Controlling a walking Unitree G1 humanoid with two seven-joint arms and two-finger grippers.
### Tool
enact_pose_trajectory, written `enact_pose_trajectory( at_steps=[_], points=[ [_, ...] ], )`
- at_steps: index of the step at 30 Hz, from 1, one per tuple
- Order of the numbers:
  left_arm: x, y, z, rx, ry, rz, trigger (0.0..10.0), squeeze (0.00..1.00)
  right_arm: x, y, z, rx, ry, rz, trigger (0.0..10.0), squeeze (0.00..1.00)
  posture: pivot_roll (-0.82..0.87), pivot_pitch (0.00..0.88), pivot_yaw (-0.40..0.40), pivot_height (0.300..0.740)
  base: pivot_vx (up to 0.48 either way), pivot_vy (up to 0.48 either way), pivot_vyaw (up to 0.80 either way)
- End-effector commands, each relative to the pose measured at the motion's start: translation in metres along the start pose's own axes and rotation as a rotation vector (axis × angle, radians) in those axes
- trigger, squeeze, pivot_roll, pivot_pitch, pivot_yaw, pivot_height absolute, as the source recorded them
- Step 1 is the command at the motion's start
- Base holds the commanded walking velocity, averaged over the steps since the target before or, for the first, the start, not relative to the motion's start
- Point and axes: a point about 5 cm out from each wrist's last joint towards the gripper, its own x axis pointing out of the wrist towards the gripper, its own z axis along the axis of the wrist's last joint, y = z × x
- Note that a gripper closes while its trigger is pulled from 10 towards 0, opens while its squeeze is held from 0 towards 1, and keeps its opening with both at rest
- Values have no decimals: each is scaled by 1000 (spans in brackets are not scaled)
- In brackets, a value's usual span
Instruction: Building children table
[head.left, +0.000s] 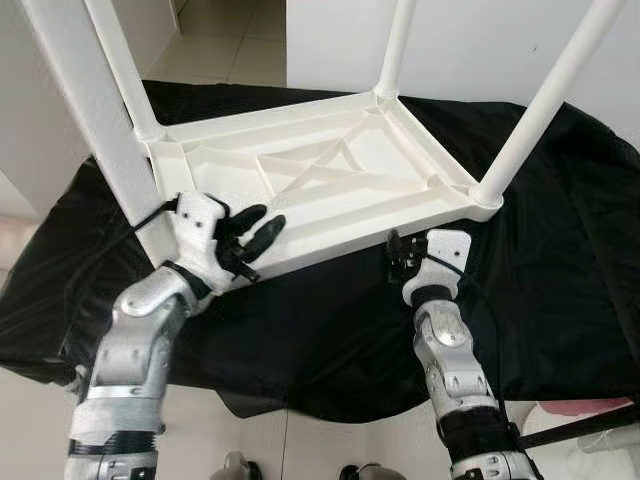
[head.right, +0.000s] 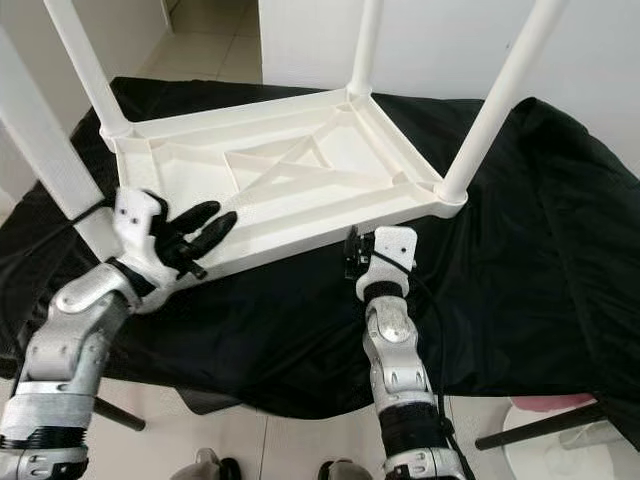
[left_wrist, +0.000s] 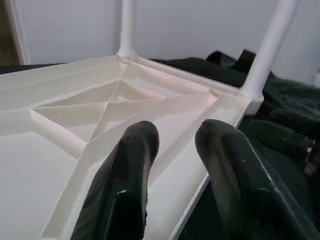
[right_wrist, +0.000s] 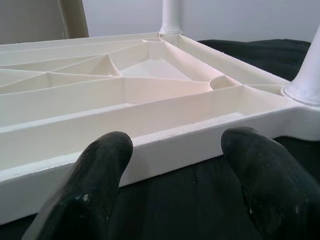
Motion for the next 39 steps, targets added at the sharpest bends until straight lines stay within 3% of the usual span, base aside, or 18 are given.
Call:
enact_pose_trajectory(
  at_steps=[1, 2, 4, 5, 7, 9, 19, 22, 25, 30, 32, 34, 35, 36, 39],
  points=[
    [-13, 6, 4, -44, -10, 87, 10000, 0, 2, -2, -2, 9, 6, -2, 10000, 0, 34, 87, -49, 740, 0, 0, 0],
    [-13, 6, 4, -44, -10, 87, 10000, 0, 2, -2, -2, 9, 6, -2, 10000, 0, 34, 87, -49, 740, 0, 0, 0],
    [-31, -6, 8, -65, 0, 9, 10000, 0, 7, -3, 0, 11, 3, -4, 10000, 0, 47, 82, -50, 740, 0, 0, 0],
    [-31, -6, 8, -65, 0, 9, 10000, 0, 7, -3, 0, 11, 3, -4, 10000, 0, 47, 82, -50, 740, 0, 0, 0],
    [-50, -23, 8, -64, 62, -132, 10000, 0, 11, -4, 0, 12, 5, -6, 10000, 0, 63, 81, -50, 740, 0, 0, 0],
    [-55, -27, 8, -64, 82, -168, 10000, 0, 12, -4, 0, 12, 6, -6, 10000, 0, 63, 81, -50, 740, 0, 0, 0],
    [-94, -22, 7, -96, 259, -232, 10000, 0, 14, -3, -4, -4, 21, -4, 10000, 0, 87, 89, -61, 740, 0, 0, 0],
    [-124, -7, 11, -56, 378, -188, 10000, 0, 16, -6, -6, -28, 34, -5, 10000, 0, 91, 92, -67, 740, 0, 0, 0],
    [-136, 3, 18, -41, 401, -137, 10000, 0, 18, -7, -7, -39, 43, -9, 10000, 0, 94, 95, -64, 740, 0, 0, 0],
    [-145, 17, 25, -8, 418, -62, 10000, 0, 20, -8, -9, -38, 49, -13, 10000, 0, 102, 96, -61, 740, 0, 0, 0],
    [-148, 31, 29, 36, 424, 11, 10000, 0, 19, -7, -10, -34, 49, -12, 10000, 0, 104, 95, -55, 740, 0, 0, 0],
    [-148, 31, 29, 36, 424, 11, 10000, 0, 19, -7, -10, -34, 49, -12, 10000, 0, 104, 95, -55, 740, 0, 0, 0],
    [-148, 42, 29, 36, 428, 77, 10000, 0, 18, -6, -12, -32, 58, -10, 10000, 0, 110, 95, -46, 740, 0, 0, 0],
    [-142, 67, 33, 103, 414, 216, 10000, 0, 15, -4, -18, -23, 79, -19, 10000, 0, 115, 92, -33, 740, 0, 0, 0],
    [-141, 73, 34, 122, 409, 248, 10000, 0, 14, -4, -19, -21, 84, -22, 10000, 0, 115, 92, -33, 740, 0, 0, 0]
  ],
)
